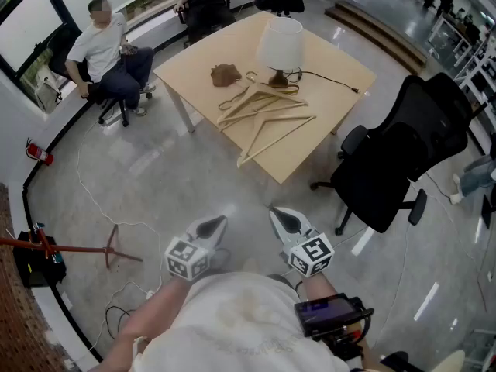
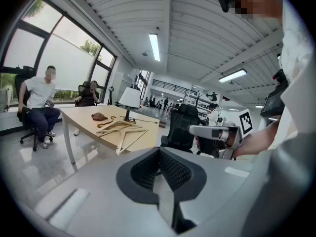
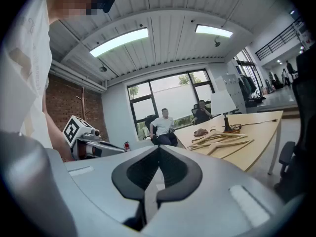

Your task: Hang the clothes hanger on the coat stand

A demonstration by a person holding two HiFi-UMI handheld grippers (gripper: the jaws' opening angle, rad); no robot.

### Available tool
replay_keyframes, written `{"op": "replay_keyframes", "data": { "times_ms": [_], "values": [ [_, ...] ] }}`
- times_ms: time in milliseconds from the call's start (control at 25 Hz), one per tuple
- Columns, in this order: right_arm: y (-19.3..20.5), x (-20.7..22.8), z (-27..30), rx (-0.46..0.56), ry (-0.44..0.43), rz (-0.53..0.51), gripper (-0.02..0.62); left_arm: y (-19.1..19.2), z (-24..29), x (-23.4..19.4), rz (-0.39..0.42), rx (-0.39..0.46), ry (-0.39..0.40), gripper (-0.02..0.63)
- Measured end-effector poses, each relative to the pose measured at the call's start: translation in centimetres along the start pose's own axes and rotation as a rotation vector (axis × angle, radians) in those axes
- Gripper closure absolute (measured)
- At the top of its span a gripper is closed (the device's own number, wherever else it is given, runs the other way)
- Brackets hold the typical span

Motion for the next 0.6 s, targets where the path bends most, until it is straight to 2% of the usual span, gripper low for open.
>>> {"op": "replay_keyframes", "data": {
  "times_ms": [240,600],
  "values": [
    [0.0,1.3,-0.8,0.03,-0.002,0.035,0.581,-0.1,1.0,0.8,0.009,-0.007,-0.003,0.604],
    [-0.2,2.5,-1.4,0.046,0.012,0.056,0.581,-1.6,2.3,1.8,0.071,-0.009,0.0,0.604]
  ]
}}
Point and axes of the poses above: the fingertips, and each gripper's own axes: z forward along the fingers, x to its right, y out of its underside, the point moved 10 cm from there along -z, backward along the fingers, and after that the axes turned 3 degrees about -x, right-handed, at the moved point
